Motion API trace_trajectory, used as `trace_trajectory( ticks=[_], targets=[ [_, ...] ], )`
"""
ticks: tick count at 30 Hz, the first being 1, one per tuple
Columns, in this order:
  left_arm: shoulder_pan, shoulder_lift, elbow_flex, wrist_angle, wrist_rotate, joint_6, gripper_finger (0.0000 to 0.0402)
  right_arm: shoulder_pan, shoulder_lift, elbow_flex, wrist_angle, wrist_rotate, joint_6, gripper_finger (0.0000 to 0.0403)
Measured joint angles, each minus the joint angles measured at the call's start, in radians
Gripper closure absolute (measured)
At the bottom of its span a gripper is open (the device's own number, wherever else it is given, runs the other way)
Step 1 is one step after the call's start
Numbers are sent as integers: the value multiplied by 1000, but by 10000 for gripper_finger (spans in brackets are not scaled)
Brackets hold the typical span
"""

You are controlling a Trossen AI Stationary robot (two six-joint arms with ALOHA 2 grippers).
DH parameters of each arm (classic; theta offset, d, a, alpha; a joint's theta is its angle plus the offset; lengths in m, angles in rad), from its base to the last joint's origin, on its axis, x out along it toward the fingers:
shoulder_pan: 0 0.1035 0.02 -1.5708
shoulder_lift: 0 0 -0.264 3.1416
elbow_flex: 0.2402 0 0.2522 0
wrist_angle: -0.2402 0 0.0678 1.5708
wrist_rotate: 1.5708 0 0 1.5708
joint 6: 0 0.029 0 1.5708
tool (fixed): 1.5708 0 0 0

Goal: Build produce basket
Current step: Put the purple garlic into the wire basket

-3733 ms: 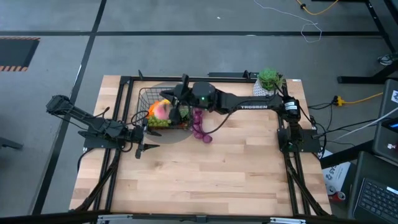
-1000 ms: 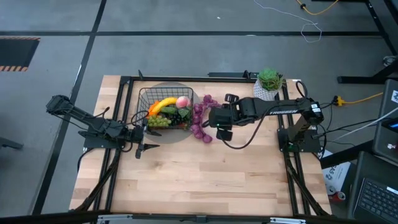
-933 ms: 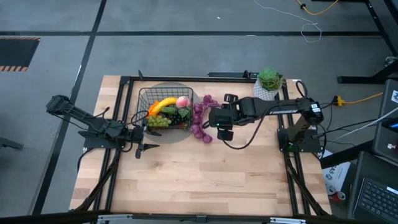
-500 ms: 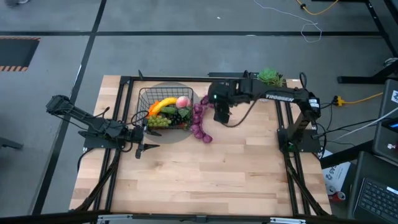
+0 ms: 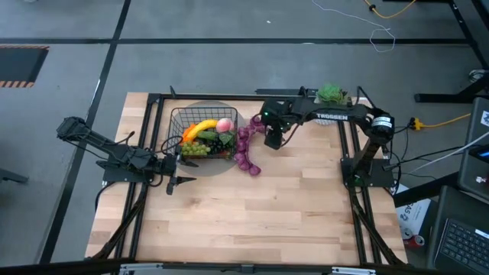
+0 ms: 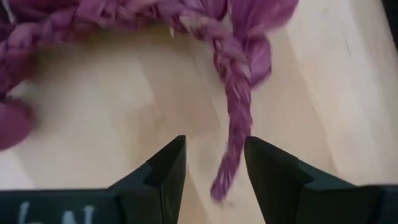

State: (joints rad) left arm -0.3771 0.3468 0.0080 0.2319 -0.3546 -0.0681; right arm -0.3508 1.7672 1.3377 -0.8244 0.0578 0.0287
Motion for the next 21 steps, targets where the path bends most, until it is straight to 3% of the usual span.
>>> trace_trajectory(
  ticks=[7, 21],
  targets=[
    [0, 0, 0, 0, 0, 0, 177, 0, 0, -132, 220, 94, -38, 239],
    [0, 0, 0, 0, 0, 0, 177, -34, 0, -253, 360, 100, -94, 239]
  ],
)
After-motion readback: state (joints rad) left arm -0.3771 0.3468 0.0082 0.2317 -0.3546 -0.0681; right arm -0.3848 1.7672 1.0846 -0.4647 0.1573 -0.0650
